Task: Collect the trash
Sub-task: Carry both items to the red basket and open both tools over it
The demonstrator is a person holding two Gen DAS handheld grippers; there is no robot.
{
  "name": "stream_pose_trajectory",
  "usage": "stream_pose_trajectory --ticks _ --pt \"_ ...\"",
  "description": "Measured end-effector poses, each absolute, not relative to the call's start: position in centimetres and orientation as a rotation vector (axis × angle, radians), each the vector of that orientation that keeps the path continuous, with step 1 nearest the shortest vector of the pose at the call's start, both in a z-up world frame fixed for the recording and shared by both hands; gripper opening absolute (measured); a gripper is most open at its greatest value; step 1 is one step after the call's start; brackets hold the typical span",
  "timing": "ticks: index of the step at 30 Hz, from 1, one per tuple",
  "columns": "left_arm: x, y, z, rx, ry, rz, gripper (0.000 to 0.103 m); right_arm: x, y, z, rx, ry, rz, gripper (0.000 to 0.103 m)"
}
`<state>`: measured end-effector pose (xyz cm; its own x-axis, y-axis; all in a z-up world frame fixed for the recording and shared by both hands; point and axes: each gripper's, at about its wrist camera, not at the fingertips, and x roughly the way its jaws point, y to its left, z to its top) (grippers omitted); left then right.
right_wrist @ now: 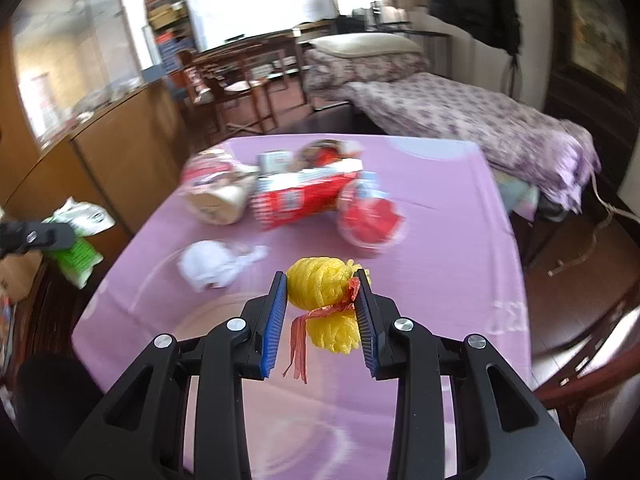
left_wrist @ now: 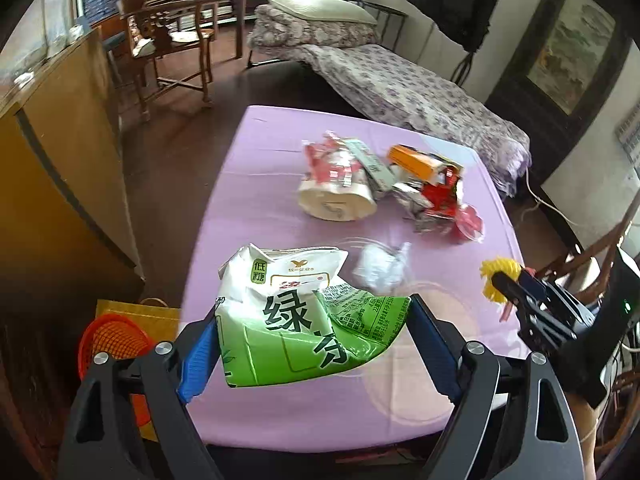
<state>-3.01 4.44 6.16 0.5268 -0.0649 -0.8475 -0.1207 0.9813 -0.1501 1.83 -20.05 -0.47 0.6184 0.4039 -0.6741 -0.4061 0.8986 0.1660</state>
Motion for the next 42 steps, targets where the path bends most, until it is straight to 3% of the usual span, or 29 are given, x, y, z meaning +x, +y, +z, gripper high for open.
stream_pose_trajectory --ticks 25,42 --pt "-10.8 24.0 3.5 -0.409 0.953 0.317 0.085 -5.6 5.3 5.0 -0.23 0.82 1.036 0.034" --pt "-17.2 39.1 -5.9 -0.663 1.054 0.58 0.085 -10.8 22.8 -1.4 -0.778 0.956 1.339 0.034"
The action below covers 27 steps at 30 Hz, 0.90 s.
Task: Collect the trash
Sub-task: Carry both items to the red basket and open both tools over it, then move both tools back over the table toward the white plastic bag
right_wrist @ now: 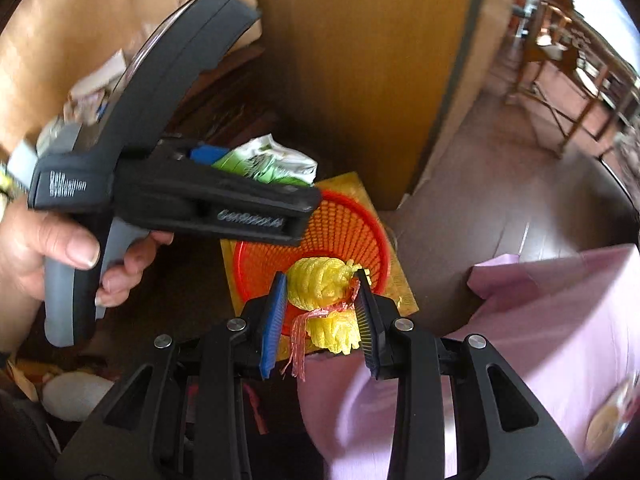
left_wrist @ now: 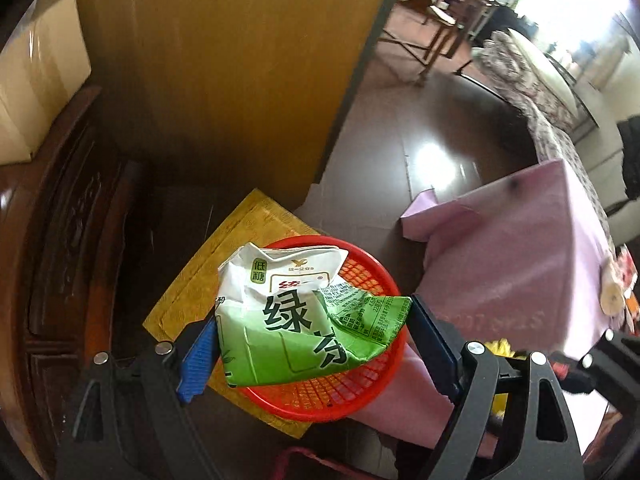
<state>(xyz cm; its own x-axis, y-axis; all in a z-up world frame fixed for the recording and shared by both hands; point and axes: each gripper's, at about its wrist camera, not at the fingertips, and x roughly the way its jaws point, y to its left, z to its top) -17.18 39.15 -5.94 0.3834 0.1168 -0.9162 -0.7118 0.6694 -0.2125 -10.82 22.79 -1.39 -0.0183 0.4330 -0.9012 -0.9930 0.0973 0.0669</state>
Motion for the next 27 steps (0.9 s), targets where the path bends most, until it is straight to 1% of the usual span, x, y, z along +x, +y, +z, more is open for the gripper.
stream_pose_trajectory --ticks 5,8,10,11,12,19,22,24,27 --pt "-16.7 41.4 -7.8 -0.728 1.062 0.591 0.085 -11.2 25.3 -3.1 -0.835 0.987 1.366 0.036" --pt "-16.3 41.7 -8.3 -0.741 1.065 0.588 0.085 -11.7 25.8 -3.6 -0.852 0.97 1.375 0.037" --pt "-16.1 41.8 -8.5 -0.755 1.066 0.585 0.087 -11.9 26.0 -3.6 -0.857 0.945 1.356 0.049" --pt "-16.0 41.9 -8.6 -0.765 1.07 0.576 0.09 -11.9 26.0 -3.5 -0.85 0.935 1.351 0.057" --pt "-16.1 41.8 -8.6 -0.766 1.07 0.573 0.092 -12.1 26.0 -3.4 -0.844 0.934 1.358 0.058" --pt "-16.0 40.5 -8.0 -0.733 1.081 0.574 0.093 -11.5 24.3 -2.3 -0.784 0.929 1.331 0.058" --pt "-15.8 39.5 -7.3 -0.699 1.081 0.567 0.093 -10.7 22.1 -1.1 -0.737 0.913 1.312 0.059" --pt "-15.6 38.5 -6.6 -0.659 1.084 0.559 0.093 -9.9 20.2 -0.1 -0.696 0.895 1.287 0.063" --pt "-14.9 36.6 -5.5 -0.625 1.081 0.53 0.093 -8.7 17.0 1.4 -0.636 0.881 1.248 0.064"
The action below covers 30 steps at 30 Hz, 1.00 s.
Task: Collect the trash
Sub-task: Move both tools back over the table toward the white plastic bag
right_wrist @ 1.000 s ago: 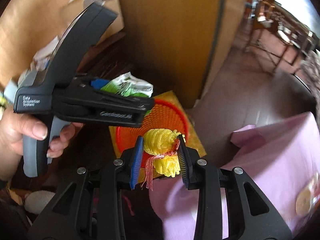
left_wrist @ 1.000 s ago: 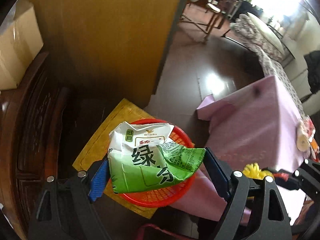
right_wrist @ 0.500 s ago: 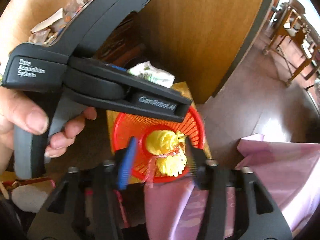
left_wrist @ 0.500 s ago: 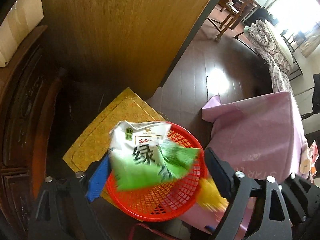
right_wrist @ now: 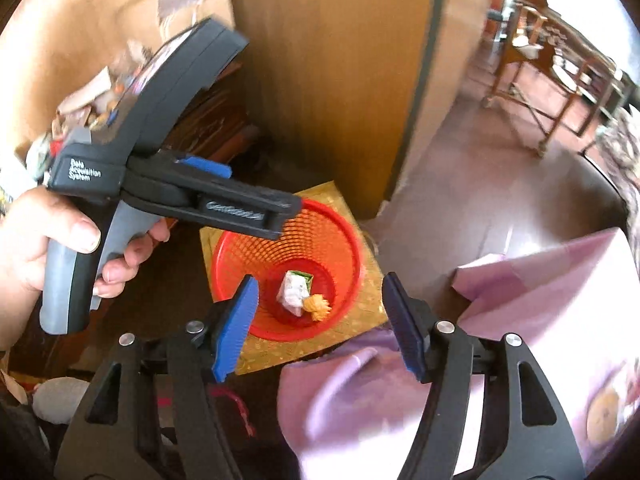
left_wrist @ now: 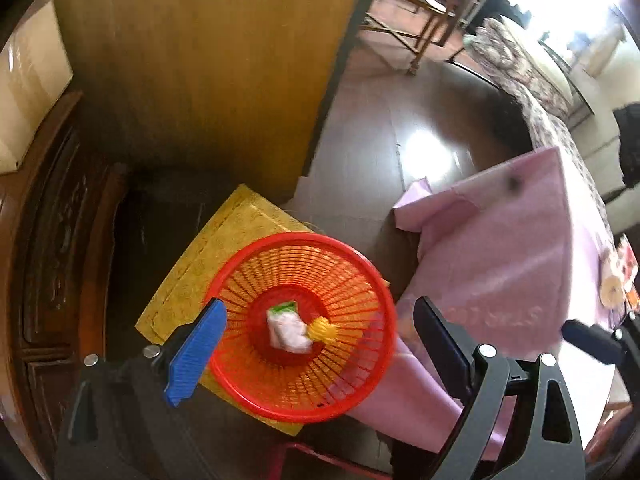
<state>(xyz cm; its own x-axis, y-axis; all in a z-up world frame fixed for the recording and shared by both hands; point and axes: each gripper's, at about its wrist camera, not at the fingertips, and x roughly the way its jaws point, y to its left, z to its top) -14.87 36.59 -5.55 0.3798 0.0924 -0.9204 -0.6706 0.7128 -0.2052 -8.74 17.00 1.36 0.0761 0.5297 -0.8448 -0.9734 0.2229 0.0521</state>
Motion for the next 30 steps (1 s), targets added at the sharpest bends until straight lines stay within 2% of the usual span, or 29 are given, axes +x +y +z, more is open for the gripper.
stream_pose_trajectory --ticks 8,14,22,26,30 --pt "-12.3 29.1 -0.6 -0.509 1.012 0.409 0.093 -5.3 7.1 3.5 -0.505 0.819 1.081 0.064" --pt "-9.2 21.5 1.7 -0.414 0.989 0.279 0.097 -3.8 -0.6 4.3 -0.408 0.771 0.943 0.071" --pt "-4.9 13.5 1.5 -0.364 1.006 0.174 0.097 -0.9 -10.3 3.4 -0.293 0.766 0.755 0.074" --pt "-2.7 10.0 1.1 -0.316 1.025 0.136 0.097 0.6 -14.2 3.4 -0.253 0.711 0.648 0.086" --pt "-0.9 6.8 0.6 -0.286 1.027 0.09 0.097 2.5 -18.0 2.9 -0.141 0.692 0.564 0.086"
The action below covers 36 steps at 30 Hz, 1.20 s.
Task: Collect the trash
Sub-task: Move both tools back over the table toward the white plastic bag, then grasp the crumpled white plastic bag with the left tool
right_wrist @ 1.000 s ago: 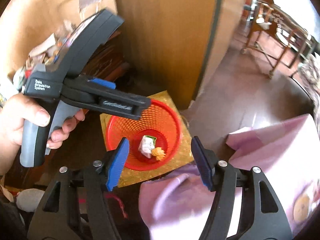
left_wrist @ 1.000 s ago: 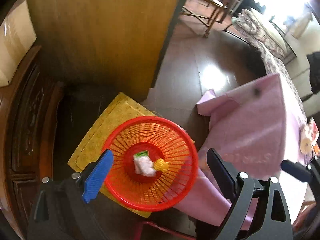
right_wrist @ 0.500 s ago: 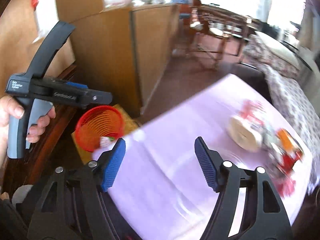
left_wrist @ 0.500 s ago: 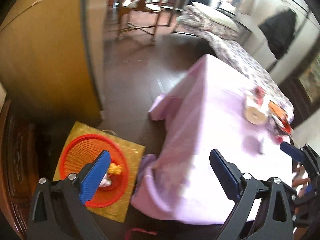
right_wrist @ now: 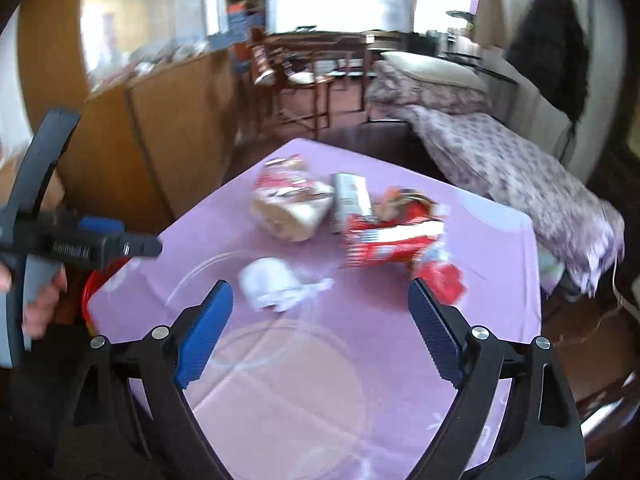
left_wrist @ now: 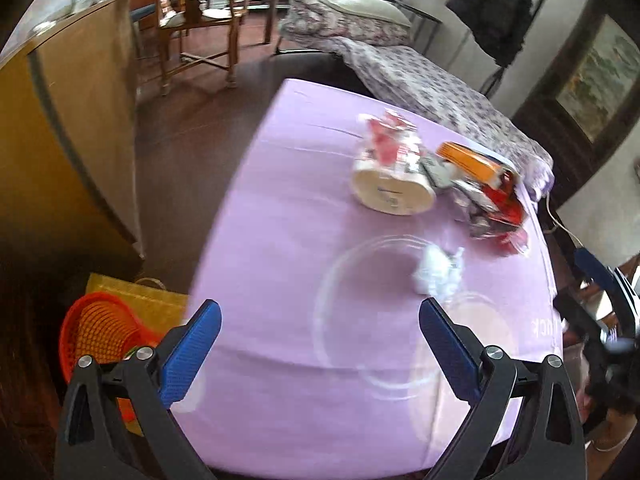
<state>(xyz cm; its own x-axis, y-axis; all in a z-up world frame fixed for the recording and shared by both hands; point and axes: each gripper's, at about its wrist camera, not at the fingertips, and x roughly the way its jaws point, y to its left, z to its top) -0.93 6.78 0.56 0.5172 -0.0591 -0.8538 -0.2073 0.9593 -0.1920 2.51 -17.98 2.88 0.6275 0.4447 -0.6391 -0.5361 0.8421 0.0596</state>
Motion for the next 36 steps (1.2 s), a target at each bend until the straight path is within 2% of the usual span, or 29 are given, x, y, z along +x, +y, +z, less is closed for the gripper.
stream_pose_trajectory --ticks 6,16,36 --pt "1.3 2.8 -0.7 -0.22 1.033 0.026 0.097 5.3 -22.1 1.2 -0.016 0.698 0.422 0.086" --pt "4.3 -1.1 -2.2 -0.142 1.041 -0.049 0.097 6.7 -24.7 -0.6 0.009 0.709 0.342 0.086" --pt "6.4 -3.2 -4.3 -0.097 1.048 -0.076 0.096 6.9 -25.3 -0.9 0.016 0.714 0.311 0.088"
